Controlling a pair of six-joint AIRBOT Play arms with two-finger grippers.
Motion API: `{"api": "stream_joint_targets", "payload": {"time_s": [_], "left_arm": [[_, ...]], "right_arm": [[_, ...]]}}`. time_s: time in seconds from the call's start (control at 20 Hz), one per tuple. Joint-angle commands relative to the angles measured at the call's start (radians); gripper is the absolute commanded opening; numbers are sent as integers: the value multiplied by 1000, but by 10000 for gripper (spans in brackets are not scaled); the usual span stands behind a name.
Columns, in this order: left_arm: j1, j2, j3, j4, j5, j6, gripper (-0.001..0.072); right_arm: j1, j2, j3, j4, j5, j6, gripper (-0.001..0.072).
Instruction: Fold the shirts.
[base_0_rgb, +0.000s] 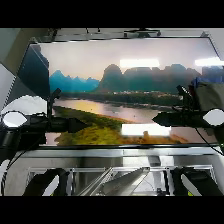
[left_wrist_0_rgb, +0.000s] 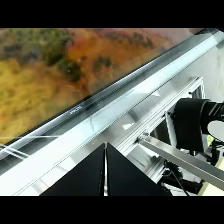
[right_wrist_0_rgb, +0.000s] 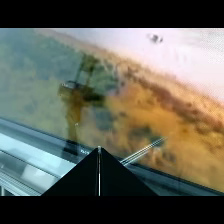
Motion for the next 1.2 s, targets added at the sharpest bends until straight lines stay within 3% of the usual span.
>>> {"api": "stream_joint_targets", "payload": {"time_s": [0.0, 0.2, 0.25, 0.35, 0.55, 0.8, 1.15], "left_arm": [[0, 1, 0, 2, 2, 0, 20], [20, 1, 45, 80, -2, -1, 22], [47, 1, 83, 127, -2, -1, 101], [132, 1, 177, 207, 8, -2, 720], [415, -32, 360, 301, 54, -12, 717], [819, -215, 457, 416, 93, -43, 717], [1050, -585, 475, 430, 263, -30, 717]], "right_arm": [[1, 1, 0, 0, 1, 1, 20], [1, 1, 0, 0, 1, 1, 20], [1, 1, 0, 0, 1, 1, 20], [1, 1, 0, 0, 1, 1, 20], [1, 1, 0, 0, 1, 1, 20], [1, 1, 0, 0, 0, 1, 20], [0, 1, 0, 0, -44, 1, 20]]}}
